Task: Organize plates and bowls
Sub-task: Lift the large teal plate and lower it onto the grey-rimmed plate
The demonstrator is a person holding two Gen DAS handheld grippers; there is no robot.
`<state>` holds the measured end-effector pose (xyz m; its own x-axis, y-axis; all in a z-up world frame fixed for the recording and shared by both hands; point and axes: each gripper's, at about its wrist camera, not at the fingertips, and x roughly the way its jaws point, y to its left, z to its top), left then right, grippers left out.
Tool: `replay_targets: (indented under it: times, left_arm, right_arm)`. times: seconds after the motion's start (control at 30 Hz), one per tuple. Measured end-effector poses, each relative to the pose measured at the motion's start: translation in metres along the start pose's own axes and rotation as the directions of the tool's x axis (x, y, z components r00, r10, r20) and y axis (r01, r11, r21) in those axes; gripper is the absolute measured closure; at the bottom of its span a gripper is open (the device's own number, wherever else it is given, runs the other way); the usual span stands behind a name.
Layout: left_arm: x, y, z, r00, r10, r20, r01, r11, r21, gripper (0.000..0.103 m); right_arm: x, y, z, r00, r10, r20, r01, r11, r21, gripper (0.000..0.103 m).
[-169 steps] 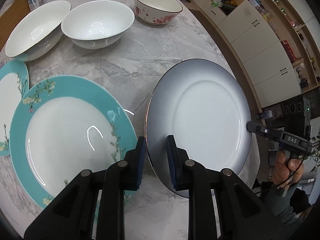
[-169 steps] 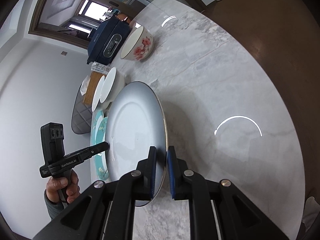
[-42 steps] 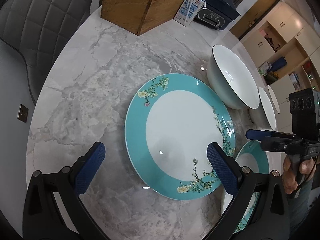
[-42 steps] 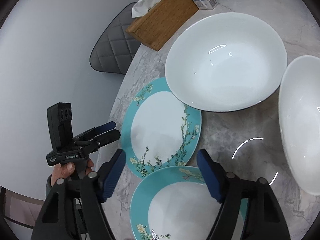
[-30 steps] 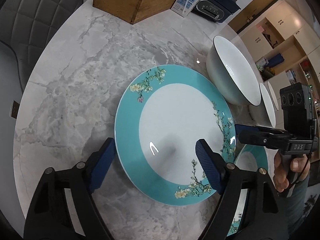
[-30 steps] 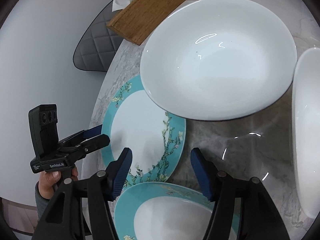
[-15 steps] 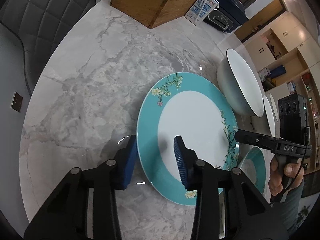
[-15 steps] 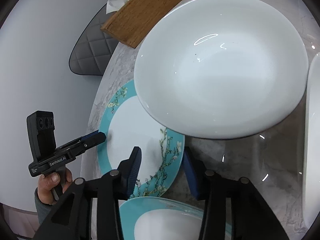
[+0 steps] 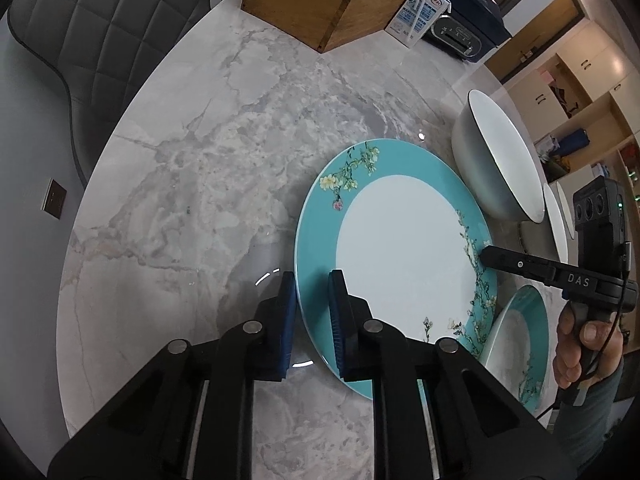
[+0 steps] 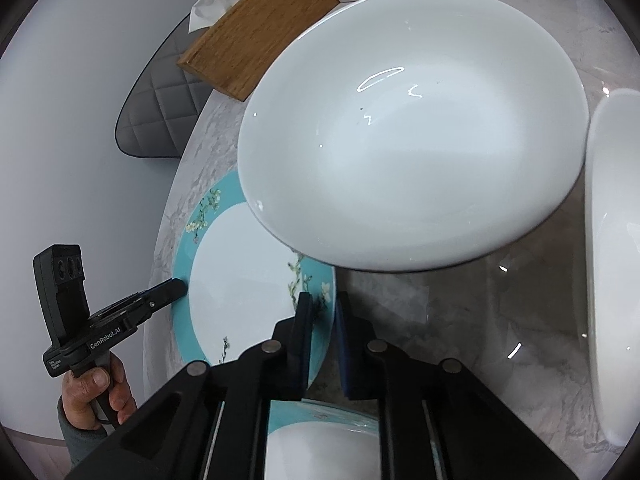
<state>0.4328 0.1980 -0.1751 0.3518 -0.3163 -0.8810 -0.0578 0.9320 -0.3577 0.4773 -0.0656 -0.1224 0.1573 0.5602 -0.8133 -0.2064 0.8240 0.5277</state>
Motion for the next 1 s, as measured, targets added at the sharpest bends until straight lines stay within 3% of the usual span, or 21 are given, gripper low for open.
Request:
replay_targets:
  times: [0.53,1.0]
  left_arm:
    - [-0.004,0.019,0.001,1.0,-0.021,-0.015,0.02,0.996,-0.092,0.09]
    - [-0.027,0.016,0.002,0.999,-0.03,0.01,0.031,0.995,-0.095,0.09]
  right_arm:
    - [0.002,0.009,0.005,1.0,0.028,0.008,-0.029,0.999,0.044,0.091]
    - [-0.016,0.011,0.004,0.998,0.054,0.035,-0.056,0.997,0.056,0.091]
